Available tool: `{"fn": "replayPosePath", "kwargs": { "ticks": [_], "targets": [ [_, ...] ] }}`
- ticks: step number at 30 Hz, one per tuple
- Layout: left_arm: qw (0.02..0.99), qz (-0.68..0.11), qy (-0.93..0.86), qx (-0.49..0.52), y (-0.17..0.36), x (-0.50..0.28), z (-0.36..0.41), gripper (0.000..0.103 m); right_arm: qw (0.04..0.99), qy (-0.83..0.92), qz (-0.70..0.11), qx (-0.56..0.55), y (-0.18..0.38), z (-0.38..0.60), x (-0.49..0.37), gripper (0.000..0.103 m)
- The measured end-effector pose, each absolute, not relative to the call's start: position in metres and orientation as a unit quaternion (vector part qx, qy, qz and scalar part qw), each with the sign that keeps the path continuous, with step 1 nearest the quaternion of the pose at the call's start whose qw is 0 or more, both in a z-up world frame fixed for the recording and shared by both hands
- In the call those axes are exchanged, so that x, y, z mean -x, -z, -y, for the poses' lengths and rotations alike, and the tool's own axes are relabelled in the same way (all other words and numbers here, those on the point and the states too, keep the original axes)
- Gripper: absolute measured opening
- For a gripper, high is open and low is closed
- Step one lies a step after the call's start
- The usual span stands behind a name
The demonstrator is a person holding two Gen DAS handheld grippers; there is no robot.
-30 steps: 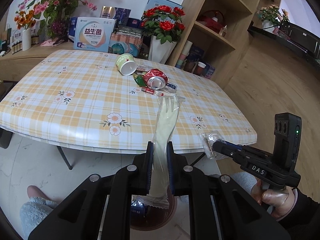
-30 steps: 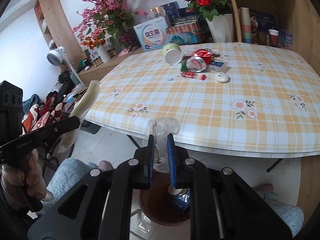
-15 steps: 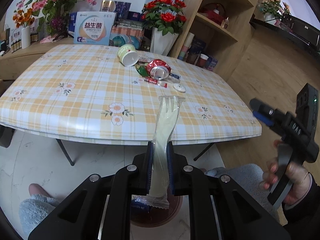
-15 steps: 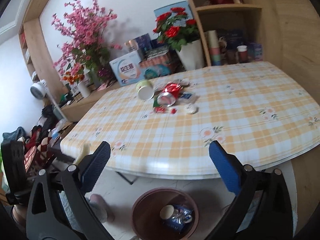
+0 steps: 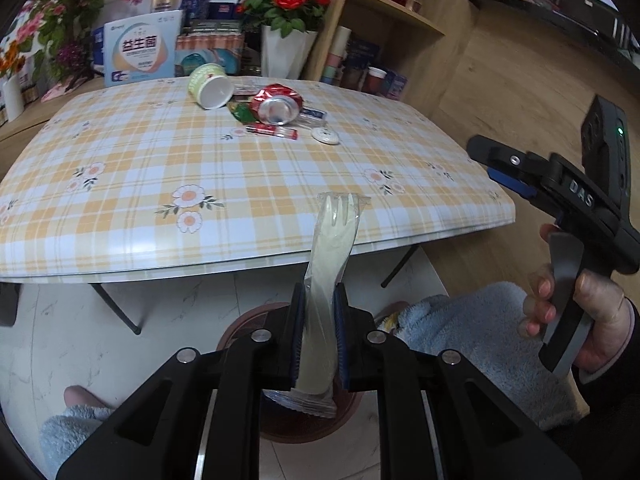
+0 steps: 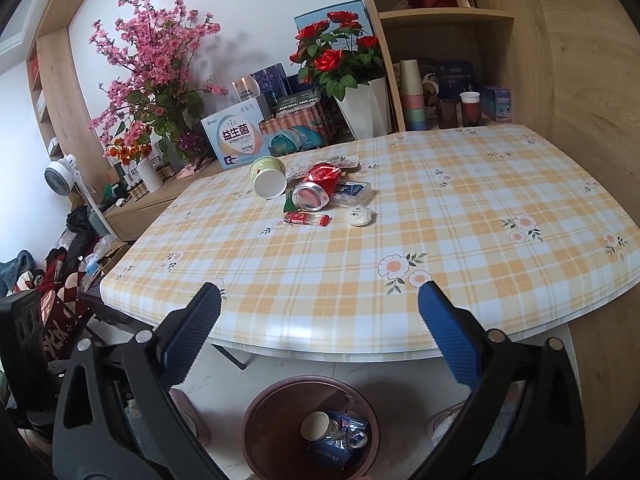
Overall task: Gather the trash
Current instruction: 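Lower the left tool over the bin and release the fork, then reach the right tool to the crushed red can and grasp it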
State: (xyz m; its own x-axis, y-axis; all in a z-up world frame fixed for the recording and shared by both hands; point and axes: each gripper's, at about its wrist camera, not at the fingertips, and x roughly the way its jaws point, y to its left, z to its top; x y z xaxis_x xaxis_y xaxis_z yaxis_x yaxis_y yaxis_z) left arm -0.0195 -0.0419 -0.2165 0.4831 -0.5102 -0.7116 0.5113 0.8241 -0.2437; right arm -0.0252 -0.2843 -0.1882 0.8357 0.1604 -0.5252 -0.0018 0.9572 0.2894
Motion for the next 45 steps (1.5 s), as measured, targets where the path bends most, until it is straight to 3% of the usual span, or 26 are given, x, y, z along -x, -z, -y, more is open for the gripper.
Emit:
{"fn": "replayPosePath", "kwargs": {
  "ticks": [2, 3, 6, 10, 13, 31, 45],
  "targets": [
    [0.856, -0.413, 0.312, -0.004, 0.217, 0.022, 0.046, 0.041, 0.948, -0.042, -0.283, -0.14, 0.189, 0.285, 0.025, 0.097],
    [0.86, -0.405, 0.311, -0.009, 0.217, 0.024, 0.047, 0.061, 0.948, -0.042, -0.283, -0.139, 0.189, 0.285, 0.025, 0.097],
    [0.867, -0.397, 0.3, -0.021, 0.216, 0.026, 0.047, 0.067, 0.947, -0.039, -0.288, -0.139, 0.19, 0.286, 0.025, 0.097],
    [0.885, -0.385, 0.261, -0.015, 0.214, 0.021, 0.037, 0.093, 0.946, -0.032, -0.291, -0.138, 0.192, 0.287, 0.024, 0.097],
    [0.897, -0.38, 0.227, -0.007, 0.212, 0.015, 0.026, 0.097, 0.947, -0.028, -0.291, -0.135, 0.192, 0.286, 0.025, 0.097],
    [0.928, -0.356, 0.105, 0.026, 0.19, -0.036, -0.038, 0.097, 0.938, -0.004, -0.33, -0.107, 0.208, 0.285, 0.01, 0.097],
    [0.932, -0.346, 0.111, 0.018, 0.17, -0.096, -0.046, 0.097, 0.927, -0.045, -0.361, -0.092, 0.2, 0.298, -0.07, 0.097]
  ]
}}
